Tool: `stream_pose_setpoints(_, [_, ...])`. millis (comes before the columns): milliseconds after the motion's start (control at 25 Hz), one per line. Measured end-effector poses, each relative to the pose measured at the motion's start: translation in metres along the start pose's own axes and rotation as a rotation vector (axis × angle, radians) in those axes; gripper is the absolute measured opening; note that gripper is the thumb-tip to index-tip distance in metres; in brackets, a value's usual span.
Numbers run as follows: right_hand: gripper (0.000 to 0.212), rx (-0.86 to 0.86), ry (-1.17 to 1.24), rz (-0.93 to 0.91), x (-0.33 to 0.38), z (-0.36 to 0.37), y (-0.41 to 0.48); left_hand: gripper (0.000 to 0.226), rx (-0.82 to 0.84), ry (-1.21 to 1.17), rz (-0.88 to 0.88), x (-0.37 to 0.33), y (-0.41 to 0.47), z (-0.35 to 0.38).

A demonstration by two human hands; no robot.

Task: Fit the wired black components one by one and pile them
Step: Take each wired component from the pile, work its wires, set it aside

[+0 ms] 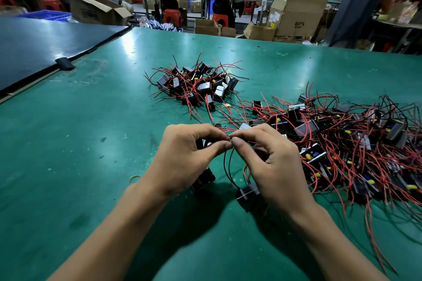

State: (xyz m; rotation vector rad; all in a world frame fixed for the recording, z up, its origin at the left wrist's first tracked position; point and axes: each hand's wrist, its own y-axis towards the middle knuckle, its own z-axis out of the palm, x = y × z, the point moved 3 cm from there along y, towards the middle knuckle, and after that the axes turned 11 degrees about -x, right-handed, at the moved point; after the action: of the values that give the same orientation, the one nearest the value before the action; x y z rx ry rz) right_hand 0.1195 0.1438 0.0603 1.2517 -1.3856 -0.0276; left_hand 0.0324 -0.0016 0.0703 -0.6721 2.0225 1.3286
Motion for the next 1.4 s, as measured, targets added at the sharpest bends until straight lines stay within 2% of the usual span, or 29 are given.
stream_pose_setpoints(120, [0.005,0.051,0.074,0.217,0.001,0.003,-0.002,0.003,-0.028,0.106,0.063,0.001,-0.002,-0.001])
stream_pose_setpoints(240, [0.005,0.079,0.067,0.285,0.002,0.002,-0.002,0.005,-0.036,0.21,0.117,0.001,-0.004,-0.002])
stream_pose_setpoints(440, [0.01,0.135,0.027,0.263,0.002,0.003,-0.003,0.006,-0.011,0.235,0.156,0.002,-0.004,0.001])
stream_pose_setpoints(560, [0.012,0.18,-0.061,0.163,0.004,0.001,-0.002,0.011,0.049,0.207,0.166,0.003,-0.002,0.0])
stream_pose_setpoints(720, [0.011,0.352,-0.292,-0.014,0.002,0.002,0.0,0.011,0.065,0.246,0.171,0.006,-0.001,0.001])
stream_pose_setpoints(800, [0.015,0.384,-0.293,0.008,-0.002,0.002,-0.001,0.012,0.065,0.247,0.173,0.008,-0.002,0.003])
stream_pose_setpoints(920, [0.013,0.317,-0.098,0.164,-0.004,0.0,0.0,0.018,0.055,0.212,0.144,0.009,-0.002,0.003])
stream_pose_setpoints(1040, [0.011,0.266,-0.098,0.095,0.001,-0.001,0.0,0.01,0.028,0.199,0.118,0.01,-0.002,0.002])
stream_pose_setpoints(1120, [0.008,0.214,-0.081,0.065,0.003,-0.001,0.0,0.014,0.026,0.148,0.082,0.009,-0.001,0.002])
stream_pose_setpoints(1240, [0.008,0.14,-0.019,0.118,-0.001,-0.001,0.0,0.014,0.056,-0.011,-0.018,0.009,0.0,0.002])
stream_pose_setpoints(1320, [0.009,0.106,0.01,0.173,-0.006,-0.001,-0.001,0.013,0.011,-0.051,-0.072,0.009,0.0,0.002])
stream_pose_setpoints(1400, [0.01,0.078,-0.009,0.131,-0.004,-0.001,-0.002,0.015,-0.06,-0.025,-0.069,0.008,-0.002,0.001])
